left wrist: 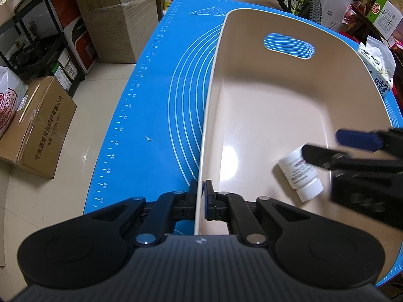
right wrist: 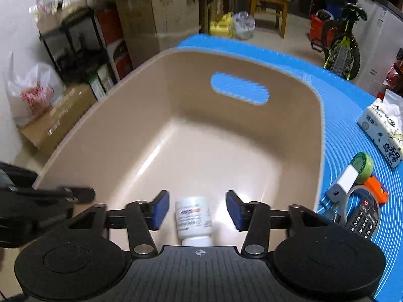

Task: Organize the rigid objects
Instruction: 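Carry the pill bottle into the bin and open the right tool, then grasp the black TV remote with the right tool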

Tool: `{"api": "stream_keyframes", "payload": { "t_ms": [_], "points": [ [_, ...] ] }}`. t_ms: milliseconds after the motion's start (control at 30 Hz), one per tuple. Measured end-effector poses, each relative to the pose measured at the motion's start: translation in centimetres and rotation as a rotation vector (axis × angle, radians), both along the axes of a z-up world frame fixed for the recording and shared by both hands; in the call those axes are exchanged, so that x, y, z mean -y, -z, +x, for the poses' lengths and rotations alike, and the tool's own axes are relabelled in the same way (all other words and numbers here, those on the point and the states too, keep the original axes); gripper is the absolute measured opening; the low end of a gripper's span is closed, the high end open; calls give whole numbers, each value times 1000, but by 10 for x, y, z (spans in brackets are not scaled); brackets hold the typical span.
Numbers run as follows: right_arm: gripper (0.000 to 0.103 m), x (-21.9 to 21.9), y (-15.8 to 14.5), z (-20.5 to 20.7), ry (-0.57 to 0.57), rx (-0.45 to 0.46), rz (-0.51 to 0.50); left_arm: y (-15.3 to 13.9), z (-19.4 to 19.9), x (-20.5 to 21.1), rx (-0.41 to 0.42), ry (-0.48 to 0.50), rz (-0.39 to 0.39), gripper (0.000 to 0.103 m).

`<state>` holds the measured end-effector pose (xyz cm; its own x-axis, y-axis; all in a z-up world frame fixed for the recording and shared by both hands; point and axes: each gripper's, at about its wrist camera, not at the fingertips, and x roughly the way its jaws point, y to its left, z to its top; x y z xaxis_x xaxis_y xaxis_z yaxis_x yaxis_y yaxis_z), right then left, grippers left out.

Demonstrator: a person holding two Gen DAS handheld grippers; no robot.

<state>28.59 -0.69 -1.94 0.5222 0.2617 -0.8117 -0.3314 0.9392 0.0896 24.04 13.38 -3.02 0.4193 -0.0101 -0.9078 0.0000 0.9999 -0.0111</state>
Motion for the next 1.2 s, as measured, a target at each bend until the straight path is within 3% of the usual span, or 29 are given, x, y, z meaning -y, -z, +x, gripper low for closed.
{"api": "stream_keyframes", "payload": {
  "t_ms": [100,300,500,800,1100,1200],
  "points": [
    [70,12,-18,-9,26,65,24,0,0,0,-1,0,0,6],
    [72,54,-47,-22,104,173,67,0,0,0,0,0,-1,6],
    [74,109,-46,-28,244,201,48,0,0,0,-1,0,-2,6],
    [74,180,12,-21,474,80,56,-1,0,0,-1,0,0,6],
    [74,178,62,-11,582,-5,102,-1,0,1,-1,0,1,6],
    [74,169,66,-7,606,-5,53,-1,0,1,-1,0,1,6]
  ]
}}
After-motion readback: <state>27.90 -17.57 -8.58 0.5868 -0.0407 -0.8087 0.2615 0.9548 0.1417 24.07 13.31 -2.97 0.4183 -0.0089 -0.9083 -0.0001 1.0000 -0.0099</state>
